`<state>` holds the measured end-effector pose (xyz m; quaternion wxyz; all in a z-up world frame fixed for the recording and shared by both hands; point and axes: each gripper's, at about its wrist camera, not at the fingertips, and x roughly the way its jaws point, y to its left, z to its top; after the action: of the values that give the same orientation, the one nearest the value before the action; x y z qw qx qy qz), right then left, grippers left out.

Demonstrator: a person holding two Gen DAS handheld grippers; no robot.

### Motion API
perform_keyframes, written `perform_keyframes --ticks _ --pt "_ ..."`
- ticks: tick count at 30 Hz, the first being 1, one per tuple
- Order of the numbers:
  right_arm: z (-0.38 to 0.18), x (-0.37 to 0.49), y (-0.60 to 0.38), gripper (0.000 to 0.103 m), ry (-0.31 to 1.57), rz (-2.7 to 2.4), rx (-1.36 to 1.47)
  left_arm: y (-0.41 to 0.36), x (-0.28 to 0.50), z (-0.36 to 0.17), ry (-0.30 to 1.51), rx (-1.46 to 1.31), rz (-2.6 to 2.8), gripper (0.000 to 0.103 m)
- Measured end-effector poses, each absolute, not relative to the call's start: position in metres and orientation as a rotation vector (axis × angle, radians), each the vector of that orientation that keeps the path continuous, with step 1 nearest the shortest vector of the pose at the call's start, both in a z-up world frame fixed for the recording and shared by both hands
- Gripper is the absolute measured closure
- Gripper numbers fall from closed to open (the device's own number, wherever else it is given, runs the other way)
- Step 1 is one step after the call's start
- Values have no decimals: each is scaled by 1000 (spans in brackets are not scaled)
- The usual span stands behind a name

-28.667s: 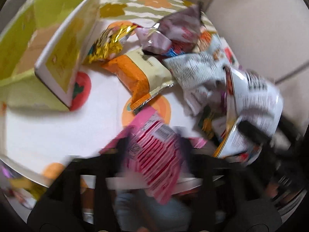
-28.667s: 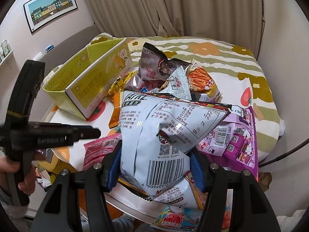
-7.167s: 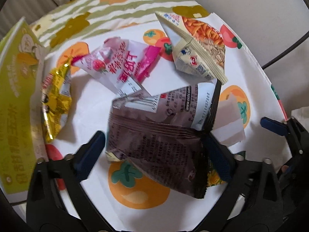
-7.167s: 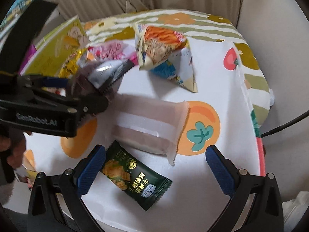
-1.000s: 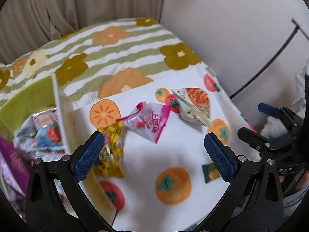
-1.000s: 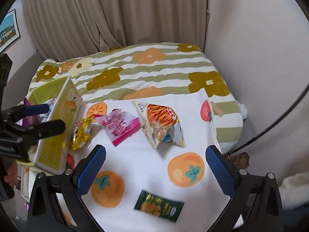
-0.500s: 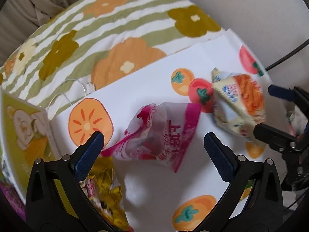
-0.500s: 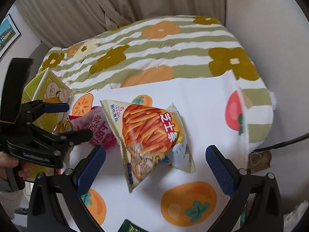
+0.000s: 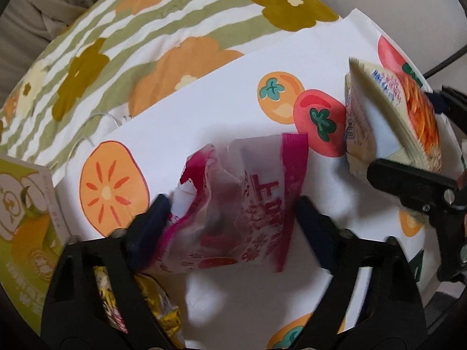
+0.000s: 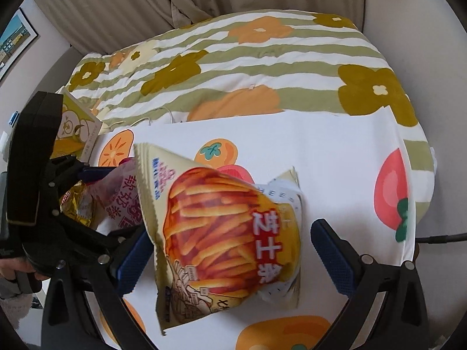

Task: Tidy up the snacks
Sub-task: 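Grasp the pink wrapper with the left tool while the right tool grasps the cheese-stick bag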

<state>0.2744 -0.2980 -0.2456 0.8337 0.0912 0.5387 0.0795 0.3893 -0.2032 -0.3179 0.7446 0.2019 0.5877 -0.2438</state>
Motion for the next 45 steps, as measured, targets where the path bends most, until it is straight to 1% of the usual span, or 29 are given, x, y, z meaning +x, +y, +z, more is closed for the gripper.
perform_keyframes --ticks 1,3,4,7,12,13,14,15,17,19,23,30,39,45 --pt "-246 275 -299 0 1141 171 192 -204 389 -317 1284 444 -535 27" --pt "-247 277 -301 0 1141 177 198 -202 390 -315 1285 423 -539 32" --pt "-247 278 -302 0 1143 181 201 -201 391 -314 1288 409 -537 39" --pt "-249 280 -305 0 1145 187 209 -199 391 -311 1294 378 -533 44" --pt "-253 282 -307 0 1161 194 222 -198 387 -306 1294 339 -515 49" --pt "-253 282 -307 2 1165 197 222 -198 386 -305 1294 324 -514 50" --pt "-254 282 -308 5 1167 204 227 -198 384 -304 1294 318 -513 51" --pt "-256 281 -309 15 1171 220 240 -198 383 -304 1294 314 -512 51" --pt "-255 280 -309 17 1169 230 246 -199 379 -303 1296 295 -512 52" --pt "-252 279 -309 28 1158 230 240 -199 376 -302 1298 280 -514 53" --pt "-242 275 -310 30 1132 218 235 -199 369 -293 1290 244 -515 53" --pt "-205 264 -314 30 1075 187 218 -191 358 -250 1208 182 -528 54" --pt "-134 258 -304 30 960 178 194 -159 350 -165 1066 61 -556 54" --pt "-86 263 -269 30 881 213 153 -106 354 -105 983 37 -498 54"
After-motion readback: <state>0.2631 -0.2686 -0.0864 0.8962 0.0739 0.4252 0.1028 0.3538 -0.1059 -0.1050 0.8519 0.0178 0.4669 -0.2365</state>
